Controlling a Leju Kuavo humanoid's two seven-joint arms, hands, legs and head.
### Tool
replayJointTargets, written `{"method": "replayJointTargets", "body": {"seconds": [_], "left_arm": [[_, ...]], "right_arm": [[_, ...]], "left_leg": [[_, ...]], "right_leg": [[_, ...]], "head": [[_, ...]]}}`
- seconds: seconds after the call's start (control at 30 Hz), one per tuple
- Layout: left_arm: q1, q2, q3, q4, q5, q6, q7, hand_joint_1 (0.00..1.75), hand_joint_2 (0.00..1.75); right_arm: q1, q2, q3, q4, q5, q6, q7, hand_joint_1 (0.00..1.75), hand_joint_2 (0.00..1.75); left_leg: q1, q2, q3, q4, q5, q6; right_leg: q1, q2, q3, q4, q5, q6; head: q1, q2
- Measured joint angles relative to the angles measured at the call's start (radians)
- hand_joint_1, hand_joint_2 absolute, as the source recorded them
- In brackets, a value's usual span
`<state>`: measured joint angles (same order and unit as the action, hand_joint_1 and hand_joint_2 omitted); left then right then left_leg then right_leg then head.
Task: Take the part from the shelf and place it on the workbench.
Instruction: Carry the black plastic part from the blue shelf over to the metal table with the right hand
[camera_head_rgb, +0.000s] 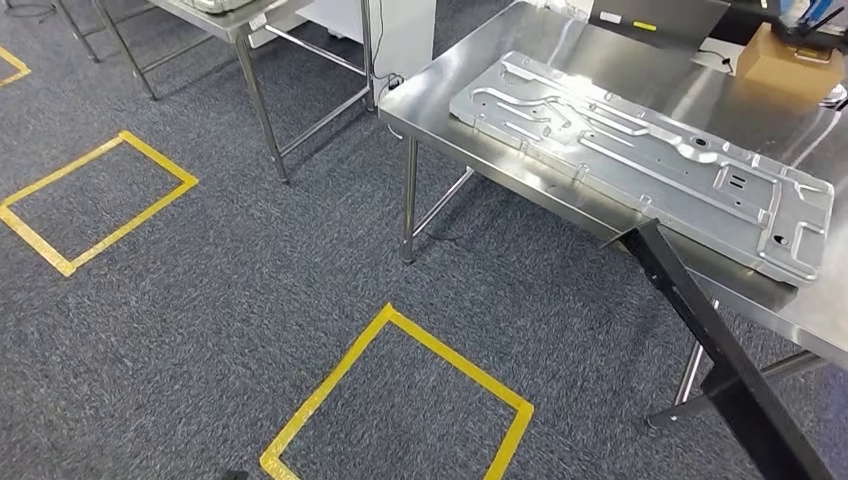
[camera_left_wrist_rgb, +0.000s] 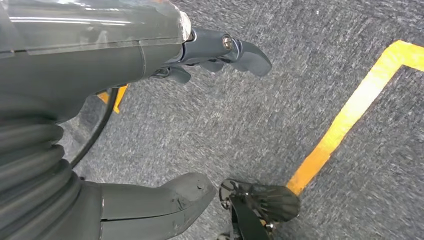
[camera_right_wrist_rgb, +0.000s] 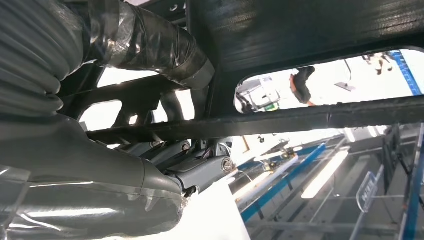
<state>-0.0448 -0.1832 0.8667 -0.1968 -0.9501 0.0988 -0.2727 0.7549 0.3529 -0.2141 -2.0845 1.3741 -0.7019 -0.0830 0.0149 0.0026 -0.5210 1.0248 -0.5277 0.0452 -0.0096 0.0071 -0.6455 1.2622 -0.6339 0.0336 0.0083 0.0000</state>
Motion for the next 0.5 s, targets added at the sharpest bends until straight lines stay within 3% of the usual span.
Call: {"method": "replayJointTargets", "body": {"seconds": [0.03, 0.07, 0.13, 0.17, 0.23, 0.27, 0.37, 0.43, 0.5], "left_arm": [[0.001, 0.0, 0.002, 0.0, 0.0, 0.0, 0.0, 0.0, 1.75], [0.002, 0.0, 0.003, 0.0, 0.0, 0.0, 0.0, 0.0, 1.75], [0.002, 0.0, 0.005, 0.0, -0.002, 0.0, 0.001, 0.0, 1.75], [0.002, 0.0, 0.006, 0.0, -0.004, -0.002, 0.002, 0.0, 1.75], [0.001, -0.001, 0.006, 0.0, -0.01, -0.006, 0.006, 0.0, 1.75], [0.0, -0.001, 0.006, 0.0, -0.013, -0.01, 0.007, 0.0, 1.75], [-0.007, 0.0, 0.006, 0.0, -0.024, -0.016, 0.008, 0.0, 1.75], [-0.014, -0.001, 0.006, 0.0, -0.029, -0.017, 0.009, 0.0, 1.75], [-0.015, 0.0, 0.006, 0.0, -0.033, -0.018, 0.012, 0.0, 1.75]], "right_arm": [[0.0, 0.0, 0.0, 0.003, 0.0, 0.0, 0.0, 1.75, 1.75], [0.0, 0.0, 0.0, 0.006, 0.0, 0.0, 0.0, 1.75, 1.75], [-0.001, 0.0, 0.0, 0.011, 0.001, 0.0, -0.004, 1.75, 1.75], [-0.004, 0.0, 0.0, 0.015, 0.003, 0.0, -0.01, 1.75, 1.75], [-0.013, 0.0, 0.003, 0.025, 0.008, 0.002, -0.028, 1.75, 1.75], [-0.02, 0.0, 0.005, 0.032, 0.01, 0.007, -0.038, 1.75, 1.75], [-0.05, 0.0, 0.017, 0.055, 0.017, 0.031, -0.058, 1.75, 1.75], [-0.074, 0.0, 0.029, 0.073, 0.025, 0.041, -0.065, 1.75, 1.75], [-0.095, 0.0, 0.039, 0.094, 0.032, 0.043, -0.067, 1.75, 1.75]], "left_leg": [[-0.001, 0.0, 0.006, 0.0, -0.006, 0.0], [-0.002, 0.0, 0.014, 0.0, -0.013, -0.001], [-0.004, 0.001, 0.034, -0.001, -0.028, -0.003], [-0.004, 0.001, 0.045, -0.002, -0.036, -0.005], [-0.003, 0.003, 0.059, -0.008, -0.049, -0.015], [-0.002, 0.005, 0.068, -0.007, -0.05, -0.022], [-0.001, 0.007, 0.081, 0.029, -0.051, -0.035], [0.001, 0.004, 0.032, 0.118, -0.083, -0.039], [0.002, 0.003, -0.051, 0.231, -0.132, -0.048]], "right_leg": [[-0.001, -0.001, -0.028, 0.029, 0.002, 0.0], [-0.001, -0.001, -0.04, 0.024, 0.023, -0.003], [0.002, -0.002, -0.017, -0.079, 0.111, -0.015], [0.006, -0.004, -0.002, -0.129, 0.14, -0.023], [0.017, -0.008, 0.018, -0.19, 0.154, -0.039], [0.021, -0.008, 0.023, -0.194, 0.146, -0.046], [0.018, -0.004, 0.065, -0.223, 0.146, -0.062], [0.013, -0.004, 0.086, -0.236, 0.14, -0.072], [0.013, -0.002, 0.096, -0.237, 0.128, -0.078]], "head": [[0.0, 0.0], [0.0, 0.0], [0.0, 0.0], [0.0, 0.0], [0.0, 0.0], [0.0, 0.0], [0.0, 0.0], [0.0, 0.0], [-0.001, 0.0]]}}
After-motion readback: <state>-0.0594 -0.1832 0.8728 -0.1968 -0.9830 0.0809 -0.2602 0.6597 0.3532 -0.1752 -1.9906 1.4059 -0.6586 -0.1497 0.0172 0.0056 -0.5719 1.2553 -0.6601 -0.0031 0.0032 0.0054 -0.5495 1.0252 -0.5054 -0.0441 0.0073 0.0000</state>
